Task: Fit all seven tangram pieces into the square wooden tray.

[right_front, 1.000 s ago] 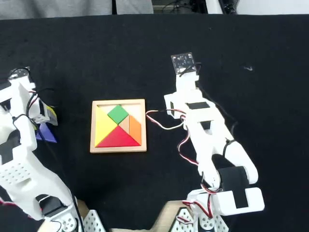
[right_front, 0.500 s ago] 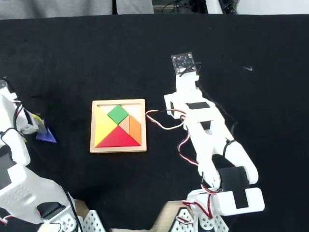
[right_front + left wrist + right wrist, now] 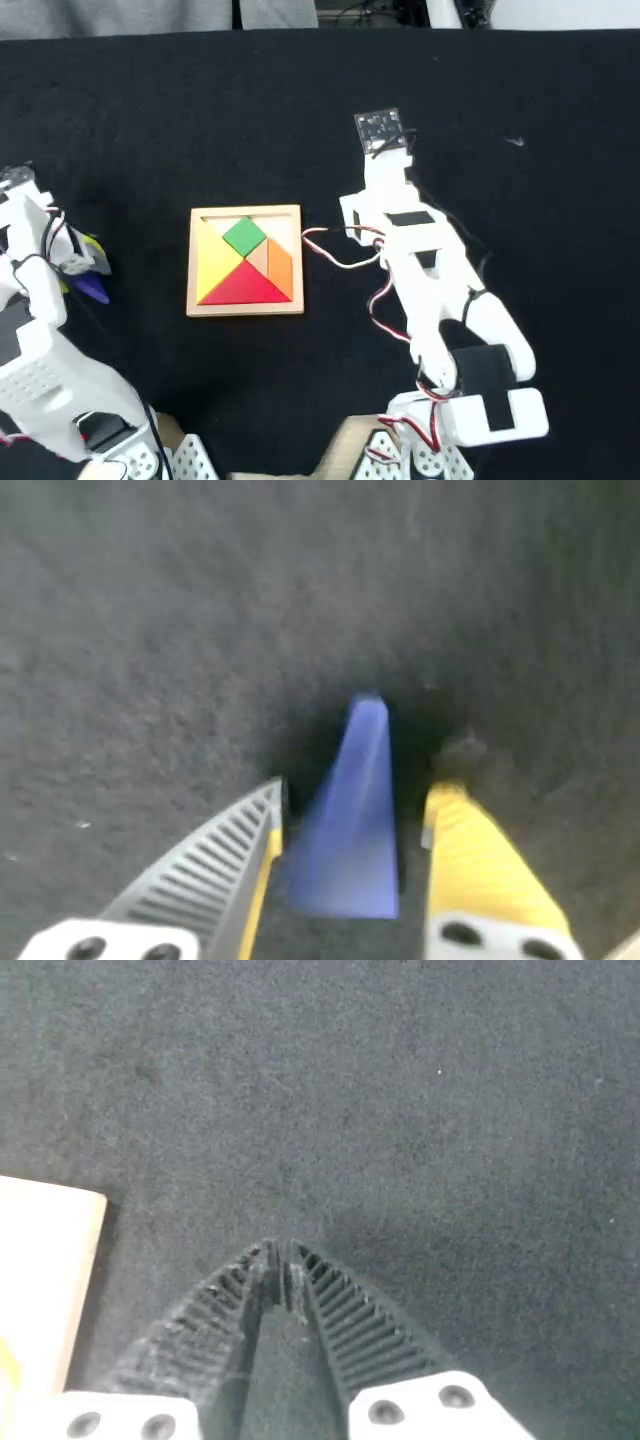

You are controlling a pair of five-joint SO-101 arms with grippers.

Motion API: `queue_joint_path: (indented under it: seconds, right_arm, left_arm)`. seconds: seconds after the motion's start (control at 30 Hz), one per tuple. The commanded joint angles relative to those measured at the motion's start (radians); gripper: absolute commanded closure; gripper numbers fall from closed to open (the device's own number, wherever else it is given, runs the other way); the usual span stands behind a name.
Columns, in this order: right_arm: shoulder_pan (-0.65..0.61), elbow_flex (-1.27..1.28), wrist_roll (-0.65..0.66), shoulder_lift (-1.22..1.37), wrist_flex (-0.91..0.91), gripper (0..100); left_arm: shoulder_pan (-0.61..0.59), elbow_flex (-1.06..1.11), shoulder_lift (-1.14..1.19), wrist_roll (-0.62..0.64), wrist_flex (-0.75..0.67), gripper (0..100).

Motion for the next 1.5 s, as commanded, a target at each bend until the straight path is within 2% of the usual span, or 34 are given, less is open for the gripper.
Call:
queue_joint_path:
  seconds: [0.0, 0.5, 0.77, 1.0, 1.23, 1.37, 1.47]
  right_arm:
    - [-0.012, -0.021, 0.006, -0.018, -0.014, 98.0]
    - [-0.012, -0.022, 0.006, -0.018, -0.014, 98.0]
    - [-0.012, -0.022, 0.006, -0.018, -0.014, 98.0]
    - [-0.012, -0.022, 0.006, -0.018, -0.014, 98.0]
    - [-0.012, -0.022, 0.006, -0.018, -0.014, 98.0]
    - [-0.012, -0.022, 0.006, -0.018, -0.014, 98.0]
    - [-0.012, -0.022, 0.006, -0.018, -0.012, 98.0]
  left_arm:
    - [0.044, -0.070, 0.028, 0.023, 0.060, 77]
    - [0.159, -0.097, 0.020, 0.112, 0.095, 77]
    - [0.151, -0.084, -0.153, 0.112, 0.183, 77]
    - [0.153, -0.027, -0.192, 0.106, 0.123, 85]
    - [0.131, -0.004, -0.190, 0.109, 0.114, 73]
    - [0.134, -0.008, -0.190, 0.112, 0.110, 73]
    - [0.125, 0.010, -0.190, 0.114, 0.052, 73]
